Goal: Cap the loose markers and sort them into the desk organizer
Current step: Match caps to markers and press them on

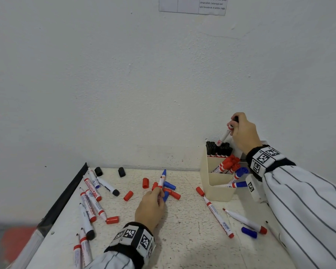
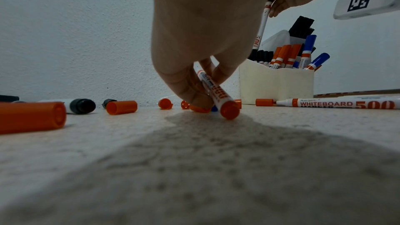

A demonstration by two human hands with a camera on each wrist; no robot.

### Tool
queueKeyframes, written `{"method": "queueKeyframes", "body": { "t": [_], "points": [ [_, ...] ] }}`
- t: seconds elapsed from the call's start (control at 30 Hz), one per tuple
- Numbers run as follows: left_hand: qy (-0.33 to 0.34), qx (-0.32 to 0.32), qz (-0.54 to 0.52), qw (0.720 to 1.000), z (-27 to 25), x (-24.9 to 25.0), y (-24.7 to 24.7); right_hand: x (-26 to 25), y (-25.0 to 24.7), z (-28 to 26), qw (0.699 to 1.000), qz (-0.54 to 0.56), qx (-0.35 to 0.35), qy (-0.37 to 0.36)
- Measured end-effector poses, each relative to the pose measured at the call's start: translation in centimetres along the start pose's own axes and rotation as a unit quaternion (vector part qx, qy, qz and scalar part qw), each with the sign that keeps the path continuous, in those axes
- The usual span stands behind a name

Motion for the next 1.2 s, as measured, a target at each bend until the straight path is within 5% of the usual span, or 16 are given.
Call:
{"method": "queueKeyframes", "body": {
  "t": [0.43, 0.67, 0.87, 1.1, 1.2],
  "points": [
    [-0.015, -0.008, -0.009, 1.000, -0.1, 0.0, -0.1, 0.9, -0.2, -1.2, 0.996, -0.089, -0.030, -0.006],
    [-0.017, -0.009, -0.016, 1.000, -0.1, 0.1, -0.2, 1.6, 0.0, -1.2, 0.996, -0.072, -0.039, 0.018],
    [-0.009, -0.008, -0.021, 1.000, -0.1, 0.5, -0.4, 0.8, -1.6, 0.6, 0.999, 0.018, 0.040, 0.030],
    [-0.018, -0.010, -0.028, 0.999, -0.1, 0.5, -0.4, -0.1, 0.4, 0.1, 0.999, -0.006, -0.036, -0.023],
    [-0.017, -0.008, -0.028, 0.999, -0.2, 0.5, -0.4, -0.3, 0.1, 0.1, 0.999, 0.007, -0.012, -0.031]
  ]
}}
Point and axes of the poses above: each hand's wrist, its own z-axis towards the middle knuckle, its own y-axis out of the palm, x = y × z, the point moved 8 cm from there along z, towards the middle knuckle, and after that the axes turned 12 degrees about x, right-handed, at the moved point
